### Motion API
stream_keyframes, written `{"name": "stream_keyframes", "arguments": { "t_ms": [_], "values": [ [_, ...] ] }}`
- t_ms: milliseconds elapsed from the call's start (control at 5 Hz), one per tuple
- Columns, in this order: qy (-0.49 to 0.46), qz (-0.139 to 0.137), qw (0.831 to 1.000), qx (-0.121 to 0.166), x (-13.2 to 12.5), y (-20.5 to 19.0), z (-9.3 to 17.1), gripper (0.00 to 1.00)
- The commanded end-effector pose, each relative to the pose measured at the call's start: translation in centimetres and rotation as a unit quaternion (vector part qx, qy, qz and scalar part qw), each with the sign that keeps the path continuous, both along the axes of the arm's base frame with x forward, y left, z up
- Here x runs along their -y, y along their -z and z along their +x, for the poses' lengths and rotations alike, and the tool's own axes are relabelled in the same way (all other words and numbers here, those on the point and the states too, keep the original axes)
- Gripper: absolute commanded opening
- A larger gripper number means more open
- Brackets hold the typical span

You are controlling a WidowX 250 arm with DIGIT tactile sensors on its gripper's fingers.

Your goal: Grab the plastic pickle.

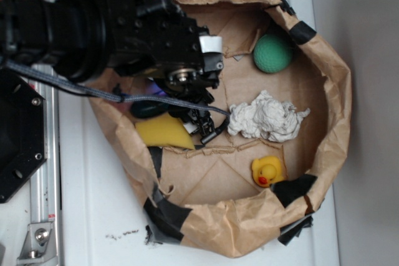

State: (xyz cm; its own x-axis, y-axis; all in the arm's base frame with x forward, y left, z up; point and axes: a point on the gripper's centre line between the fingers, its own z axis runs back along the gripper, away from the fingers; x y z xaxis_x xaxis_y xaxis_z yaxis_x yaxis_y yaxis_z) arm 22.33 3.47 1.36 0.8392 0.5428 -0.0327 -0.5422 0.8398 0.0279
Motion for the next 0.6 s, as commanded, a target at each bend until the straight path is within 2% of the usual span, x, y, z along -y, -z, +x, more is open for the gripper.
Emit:
{"name": "stream_keyframes", "arguments": {
  "t_ms": [0, 200, 400],
  "values": [
    [0.039, -0.001, 0.999, -0.01, 0.87, 0.95, -1.27, 1.0],
    [0.044, 0.001, 0.999, -0.015, 1.13, 1.23, -1.51, 1.0],
    [0.048, 0.001, 0.999, -0.007, 1.07, 0.75, -1.51, 0.0]
  ]
}}
